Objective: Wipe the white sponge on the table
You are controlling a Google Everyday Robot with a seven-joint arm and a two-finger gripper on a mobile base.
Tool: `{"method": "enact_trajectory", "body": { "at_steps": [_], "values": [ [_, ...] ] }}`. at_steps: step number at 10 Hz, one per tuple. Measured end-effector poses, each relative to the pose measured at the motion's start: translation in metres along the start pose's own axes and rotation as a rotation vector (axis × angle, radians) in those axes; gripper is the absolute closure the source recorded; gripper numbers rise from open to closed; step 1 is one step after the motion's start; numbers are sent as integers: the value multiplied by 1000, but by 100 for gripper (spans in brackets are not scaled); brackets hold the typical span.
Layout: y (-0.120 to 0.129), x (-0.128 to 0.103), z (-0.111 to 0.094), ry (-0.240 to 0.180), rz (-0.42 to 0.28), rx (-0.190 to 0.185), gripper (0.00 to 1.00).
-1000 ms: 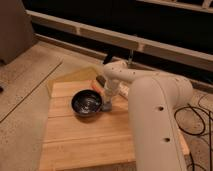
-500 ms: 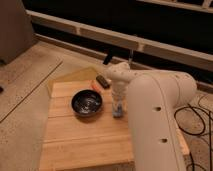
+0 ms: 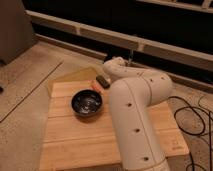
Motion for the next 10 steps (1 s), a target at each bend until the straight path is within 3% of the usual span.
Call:
{"method": "enact_trajectory", "body": {
  "at_steps": [2,4,8,10],
  "values": [
    [22,-12,-6,-22,-15,-46,100],
    [46,-11,-11,-29,-32,-113,100],
    [81,17,-21,-33,-78,-239,100],
    [81,40,-18,-13,-96,-242,100]
  ]
}}
